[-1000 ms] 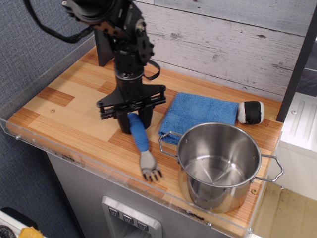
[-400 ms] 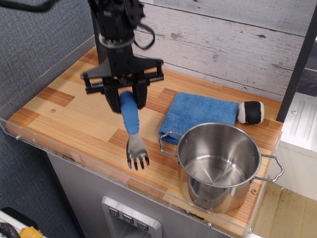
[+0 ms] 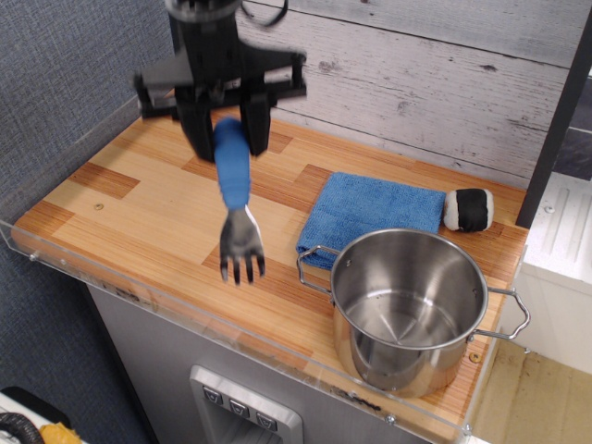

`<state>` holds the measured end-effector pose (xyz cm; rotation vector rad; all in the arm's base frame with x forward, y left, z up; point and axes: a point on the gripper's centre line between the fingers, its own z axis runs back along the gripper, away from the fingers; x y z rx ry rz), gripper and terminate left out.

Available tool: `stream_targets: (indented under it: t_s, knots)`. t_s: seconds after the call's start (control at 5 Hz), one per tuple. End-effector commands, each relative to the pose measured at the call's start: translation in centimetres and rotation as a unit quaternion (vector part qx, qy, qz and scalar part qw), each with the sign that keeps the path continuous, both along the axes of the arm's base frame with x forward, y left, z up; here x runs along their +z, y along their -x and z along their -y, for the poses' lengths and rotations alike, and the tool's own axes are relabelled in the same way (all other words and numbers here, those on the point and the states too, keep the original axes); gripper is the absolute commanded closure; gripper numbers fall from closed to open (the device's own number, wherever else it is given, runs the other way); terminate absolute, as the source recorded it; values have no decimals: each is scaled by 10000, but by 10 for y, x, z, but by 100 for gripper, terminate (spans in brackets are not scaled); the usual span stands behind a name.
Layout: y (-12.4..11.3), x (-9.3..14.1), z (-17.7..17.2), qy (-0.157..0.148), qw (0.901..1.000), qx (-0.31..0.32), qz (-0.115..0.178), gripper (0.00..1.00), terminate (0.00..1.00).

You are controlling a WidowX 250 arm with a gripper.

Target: Move the blue fork to far left corner

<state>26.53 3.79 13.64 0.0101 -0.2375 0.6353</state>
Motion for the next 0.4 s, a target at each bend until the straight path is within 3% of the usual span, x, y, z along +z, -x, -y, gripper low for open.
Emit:
stream_targets:
  t_s: [0.0, 0.2]
  knots:
    - [-10, 73, -49, -634, 9959, 263, 586, 100, 0]
    - [-32, 83, -81, -683, 9940, 514, 677, 100, 0]
